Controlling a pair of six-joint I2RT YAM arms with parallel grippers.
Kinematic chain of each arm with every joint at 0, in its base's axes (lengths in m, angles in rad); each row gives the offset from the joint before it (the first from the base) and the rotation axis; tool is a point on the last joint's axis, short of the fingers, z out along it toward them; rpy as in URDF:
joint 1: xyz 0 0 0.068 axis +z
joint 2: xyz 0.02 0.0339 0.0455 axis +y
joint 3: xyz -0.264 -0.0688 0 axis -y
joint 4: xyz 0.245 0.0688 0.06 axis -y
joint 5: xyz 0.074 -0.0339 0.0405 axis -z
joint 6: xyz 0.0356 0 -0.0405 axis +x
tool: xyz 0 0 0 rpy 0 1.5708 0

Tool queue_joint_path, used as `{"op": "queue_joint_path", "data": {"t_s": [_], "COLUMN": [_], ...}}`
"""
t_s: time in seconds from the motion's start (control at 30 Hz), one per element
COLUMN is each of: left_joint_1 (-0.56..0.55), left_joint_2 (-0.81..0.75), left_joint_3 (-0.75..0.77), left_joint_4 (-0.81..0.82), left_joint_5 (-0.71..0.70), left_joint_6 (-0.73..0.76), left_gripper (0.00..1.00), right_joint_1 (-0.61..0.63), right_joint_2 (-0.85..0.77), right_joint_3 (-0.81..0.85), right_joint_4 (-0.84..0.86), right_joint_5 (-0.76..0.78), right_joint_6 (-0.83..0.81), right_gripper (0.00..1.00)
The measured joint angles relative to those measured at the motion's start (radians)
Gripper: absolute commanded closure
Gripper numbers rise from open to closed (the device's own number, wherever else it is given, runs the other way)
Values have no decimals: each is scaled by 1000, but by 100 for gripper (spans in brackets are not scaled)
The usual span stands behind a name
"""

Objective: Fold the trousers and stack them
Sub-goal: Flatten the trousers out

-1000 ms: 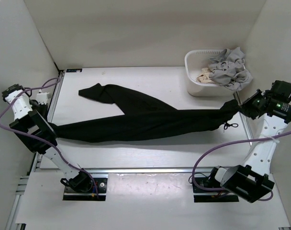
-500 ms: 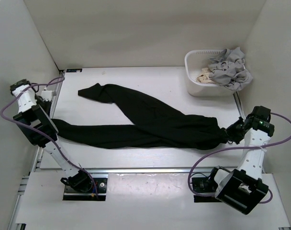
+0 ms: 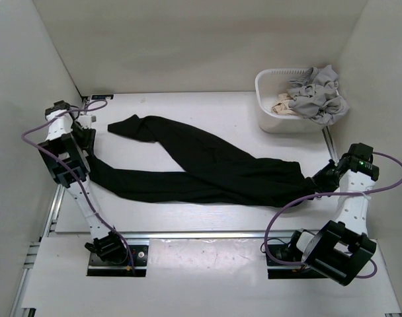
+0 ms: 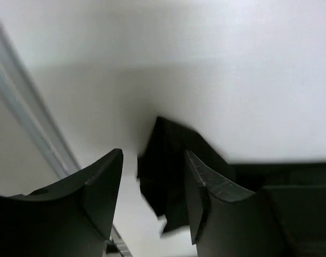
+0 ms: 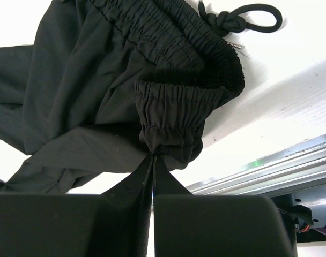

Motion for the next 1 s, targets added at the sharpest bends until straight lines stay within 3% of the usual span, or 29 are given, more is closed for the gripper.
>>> {"op": "queue_joint_path", "data": {"t_s": [0.17, 0.3, 0.4, 0.63, 1.0], "left_joint_1": [77, 163, 204, 252, 285], "left_joint_2": [-256, -409, -465, -444, -359], "left_joint_3": [-218, -295, -368, -626, -574], "left_joint_4": [34, 43, 61, 85, 126], "left_joint_5": [42, 108, 134, 176, 248], "left_joint_6": [21, 51, 71, 100, 67], "left_gripper": [36, 36, 42, 45, 42], "right_joint_1": [0, 0, 0, 0, 0], "right_joint_2": [-6, -8, -10, -35, -45], "right_joint_3": [-10, -32, -42, -43, -57], "right_joint_4": [-2, 0, -7, -9, -22], "right_joint_5": [0, 0, 1, 4, 10], "right_joint_6": [-13, -19, -22, -26, -43], "right_gripper": [100, 100, 100, 100, 100]}}
